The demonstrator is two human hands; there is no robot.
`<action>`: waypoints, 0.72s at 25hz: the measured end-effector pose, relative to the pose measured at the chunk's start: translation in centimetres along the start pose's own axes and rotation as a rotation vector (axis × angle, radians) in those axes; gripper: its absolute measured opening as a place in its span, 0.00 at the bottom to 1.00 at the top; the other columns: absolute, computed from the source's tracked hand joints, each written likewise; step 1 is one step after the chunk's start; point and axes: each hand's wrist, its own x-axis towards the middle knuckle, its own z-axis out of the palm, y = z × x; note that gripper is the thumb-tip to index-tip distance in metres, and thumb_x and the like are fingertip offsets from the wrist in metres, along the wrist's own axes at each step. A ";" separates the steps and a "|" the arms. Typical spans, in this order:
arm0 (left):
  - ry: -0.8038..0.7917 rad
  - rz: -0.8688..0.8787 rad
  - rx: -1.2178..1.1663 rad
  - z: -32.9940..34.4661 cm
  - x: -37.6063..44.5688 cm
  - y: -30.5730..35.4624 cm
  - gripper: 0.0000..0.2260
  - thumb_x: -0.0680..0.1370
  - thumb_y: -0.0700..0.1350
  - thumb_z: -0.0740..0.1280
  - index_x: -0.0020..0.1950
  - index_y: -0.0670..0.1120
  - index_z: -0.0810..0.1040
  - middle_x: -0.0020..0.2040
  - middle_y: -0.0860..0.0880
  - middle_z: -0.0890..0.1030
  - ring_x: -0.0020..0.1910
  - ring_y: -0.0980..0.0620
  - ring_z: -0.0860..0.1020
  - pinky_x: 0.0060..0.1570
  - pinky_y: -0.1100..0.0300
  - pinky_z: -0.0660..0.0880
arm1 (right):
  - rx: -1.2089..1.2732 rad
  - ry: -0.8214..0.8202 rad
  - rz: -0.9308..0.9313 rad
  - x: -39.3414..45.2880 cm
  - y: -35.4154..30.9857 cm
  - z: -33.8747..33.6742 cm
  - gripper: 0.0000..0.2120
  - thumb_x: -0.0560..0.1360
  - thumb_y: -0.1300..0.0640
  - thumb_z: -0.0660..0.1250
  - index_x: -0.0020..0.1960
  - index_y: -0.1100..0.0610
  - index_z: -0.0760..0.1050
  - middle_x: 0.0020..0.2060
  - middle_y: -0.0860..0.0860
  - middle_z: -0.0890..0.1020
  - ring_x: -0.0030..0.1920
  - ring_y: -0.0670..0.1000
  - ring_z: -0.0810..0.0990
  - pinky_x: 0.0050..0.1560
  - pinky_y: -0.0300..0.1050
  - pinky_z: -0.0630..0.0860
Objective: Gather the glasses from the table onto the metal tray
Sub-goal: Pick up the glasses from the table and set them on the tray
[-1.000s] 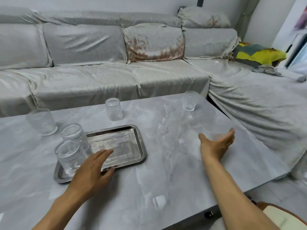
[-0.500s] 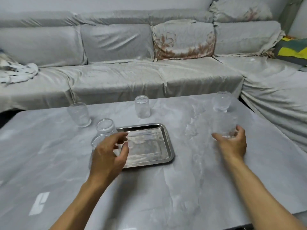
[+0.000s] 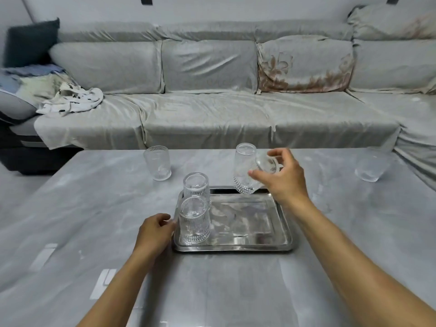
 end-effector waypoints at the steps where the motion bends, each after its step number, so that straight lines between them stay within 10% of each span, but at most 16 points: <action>1: -0.024 0.007 -0.011 0.0 0.4 -0.2 0.06 0.73 0.45 0.72 0.49 0.49 0.85 0.41 0.52 0.85 0.42 0.49 0.82 0.42 0.56 0.75 | -0.091 -0.069 -0.010 0.0 0.4 1.6 0.26 0.61 0.47 0.79 0.55 0.49 0.74 0.52 0.46 0.81 0.53 0.49 0.79 0.46 0.43 0.75; 4: -0.080 0.022 -0.030 -0.1 1.5 -0.8 0.08 0.72 0.43 0.73 0.34 0.54 0.84 0.31 0.53 0.84 0.34 0.52 0.80 0.39 0.58 0.75 | -0.305 -0.199 -0.071 -0.3 1.9 5.0 0.27 0.62 0.46 0.78 0.58 0.49 0.75 0.56 0.50 0.83 0.52 0.52 0.81 0.49 0.47 0.77; 18: -0.073 0.067 -0.026 0.6 2.3 -2.0 0.06 0.73 0.42 0.69 0.41 0.51 0.85 0.37 0.51 0.86 0.37 0.53 0.81 0.39 0.58 0.76 | -0.322 -0.391 -0.180 -0.2 2.9 8.2 0.35 0.67 0.36 0.71 0.69 0.47 0.66 0.69 0.48 0.73 0.62 0.51 0.76 0.59 0.50 0.75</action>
